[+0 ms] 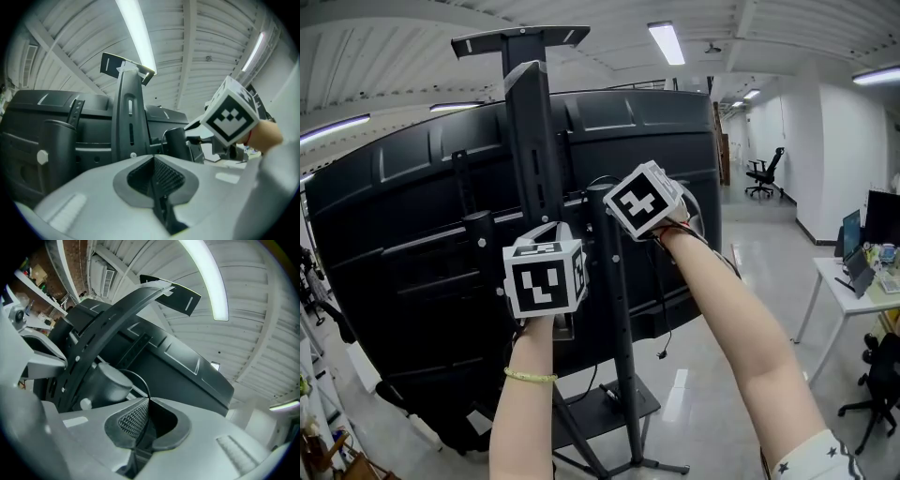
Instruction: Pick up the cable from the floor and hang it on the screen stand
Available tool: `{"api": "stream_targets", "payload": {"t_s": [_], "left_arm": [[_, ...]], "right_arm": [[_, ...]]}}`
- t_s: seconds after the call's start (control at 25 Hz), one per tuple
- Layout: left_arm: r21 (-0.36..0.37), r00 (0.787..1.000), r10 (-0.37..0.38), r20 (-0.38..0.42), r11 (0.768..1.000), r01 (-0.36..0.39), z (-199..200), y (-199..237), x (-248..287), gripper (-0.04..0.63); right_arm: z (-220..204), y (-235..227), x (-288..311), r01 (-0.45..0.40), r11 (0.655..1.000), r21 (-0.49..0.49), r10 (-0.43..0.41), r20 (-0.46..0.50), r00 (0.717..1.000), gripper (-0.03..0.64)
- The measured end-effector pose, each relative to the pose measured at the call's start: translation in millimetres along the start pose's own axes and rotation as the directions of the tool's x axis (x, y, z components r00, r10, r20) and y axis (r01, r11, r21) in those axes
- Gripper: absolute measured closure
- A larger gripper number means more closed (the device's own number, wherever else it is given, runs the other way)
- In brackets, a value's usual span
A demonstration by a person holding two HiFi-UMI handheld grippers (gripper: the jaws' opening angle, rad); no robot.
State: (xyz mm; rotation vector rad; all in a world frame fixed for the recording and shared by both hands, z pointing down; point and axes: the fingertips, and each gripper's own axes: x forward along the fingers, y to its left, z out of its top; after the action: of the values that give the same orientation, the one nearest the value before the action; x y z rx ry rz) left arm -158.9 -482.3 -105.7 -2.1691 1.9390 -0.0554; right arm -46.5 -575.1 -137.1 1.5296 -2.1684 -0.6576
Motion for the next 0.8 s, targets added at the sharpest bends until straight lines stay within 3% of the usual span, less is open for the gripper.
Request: {"api": "stream_targets", "payload": {"t_s": [0.16, 0.4, 0.6, 0.8], "left_arm": [[0.008, 1.000, -0.002, -0.021, 1.000, 0.002, -14.9, -8.3, -1.8, 0.588], [-0.012, 0.999, -0.016, -0.052, 1.000, 0.015, -46.6, -25.9, -12.0, 0.588], [-0.036, 0.998, -0.036, -0.058, 0.999, 0.034, -81.7, -51.4, -40.4, 0.588], [-0.028, 0.999, -0.030, -0.046, 0.999, 0.029, -132.3, -76.0, -92.3, 0.588]], "right_arm": [[-5.2, 13.8, -9.0, 0.008, 0.999, 0.034, -0.012, 0.144, 0.989, 0.574], [-37.5, 41.6, -44.1, -0.064, 0.979, 0.193, 0.017, 0.237, 0.971, 0.562], [-82.7, 84.3, -84.7, -0.137, 0.947, 0.289, 0.055, 0.275, 0.960, 0.613], [-154.2, 146.3, -132.0, -0.208, 0.899, 0.385, 0.117, 0.247, 0.962, 0.617]]}}
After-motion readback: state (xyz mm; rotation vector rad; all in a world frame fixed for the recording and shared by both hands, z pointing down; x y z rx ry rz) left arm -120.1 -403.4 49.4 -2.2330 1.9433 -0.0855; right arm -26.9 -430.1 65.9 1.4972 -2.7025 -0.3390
